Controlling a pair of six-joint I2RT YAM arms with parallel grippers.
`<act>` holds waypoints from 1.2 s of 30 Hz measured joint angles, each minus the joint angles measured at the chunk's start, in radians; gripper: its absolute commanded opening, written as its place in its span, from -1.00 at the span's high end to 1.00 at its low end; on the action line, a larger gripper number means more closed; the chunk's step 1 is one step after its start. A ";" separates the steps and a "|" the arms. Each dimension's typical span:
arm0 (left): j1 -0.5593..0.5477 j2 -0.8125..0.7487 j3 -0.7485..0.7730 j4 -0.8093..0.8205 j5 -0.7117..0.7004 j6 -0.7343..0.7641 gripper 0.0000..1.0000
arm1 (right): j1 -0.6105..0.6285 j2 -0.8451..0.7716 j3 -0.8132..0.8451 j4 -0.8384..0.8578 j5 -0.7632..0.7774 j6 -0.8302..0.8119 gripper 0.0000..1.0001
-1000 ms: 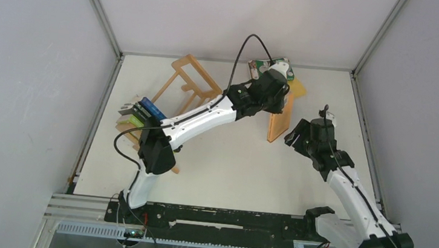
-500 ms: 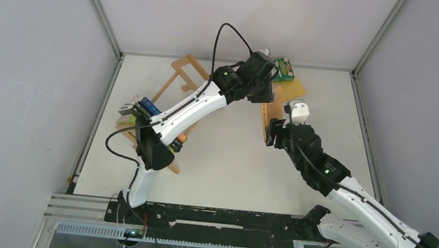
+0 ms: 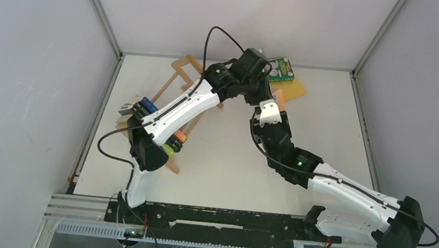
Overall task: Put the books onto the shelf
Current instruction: Pick up the book from the center of the board.
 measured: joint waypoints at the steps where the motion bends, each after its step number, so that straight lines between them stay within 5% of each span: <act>1: 0.003 -0.016 -0.014 0.000 0.005 -0.007 1.00 | 0.002 0.019 0.008 0.005 0.029 -0.009 -0.30; 3: 0.008 -0.048 -0.039 0.002 0.014 -0.016 1.00 | 0.003 0.056 0.026 0.015 0.086 -0.027 -0.06; 6: 0.013 -0.084 -0.063 0.017 0.022 -0.029 1.00 | 0.003 0.085 0.034 0.039 0.136 -0.056 0.77; 8: 0.015 -0.092 -0.067 0.029 0.027 -0.045 1.00 | 0.010 0.093 0.038 0.050 0.161 -0.092 1.00; 13: 0.024 -0.096 -0.098 0.052 0.042 -0.056 0.95 | 0.014 0.106 0.038 0.049 0.185 -0.119 1.00; 18: 0.033 -0.119 -0.147 0.079 0.043 -0.061 0.02 | 0.010 0.106 0.038 0.042 0.159 -0.126 1.00; 22: 0.047 -0.197 -0.238 0.106 -0.034 -0.036 -0.37 | 0.002 0.092 0.038 0.051 0.084 -0.123 1.00; 28: 0.097 -0.423 -0.402 0.172 -0.235 -0.003 -0.62 | -0.018 0.071 0.038 0.109 -0.044 -0.121 1.00; 36: 0.117 -0.701 -0.571 0.269 -0.464 0.023 -0.66 | -0.048 0.126 0.119 0.152 -0.222 -0.105 1.00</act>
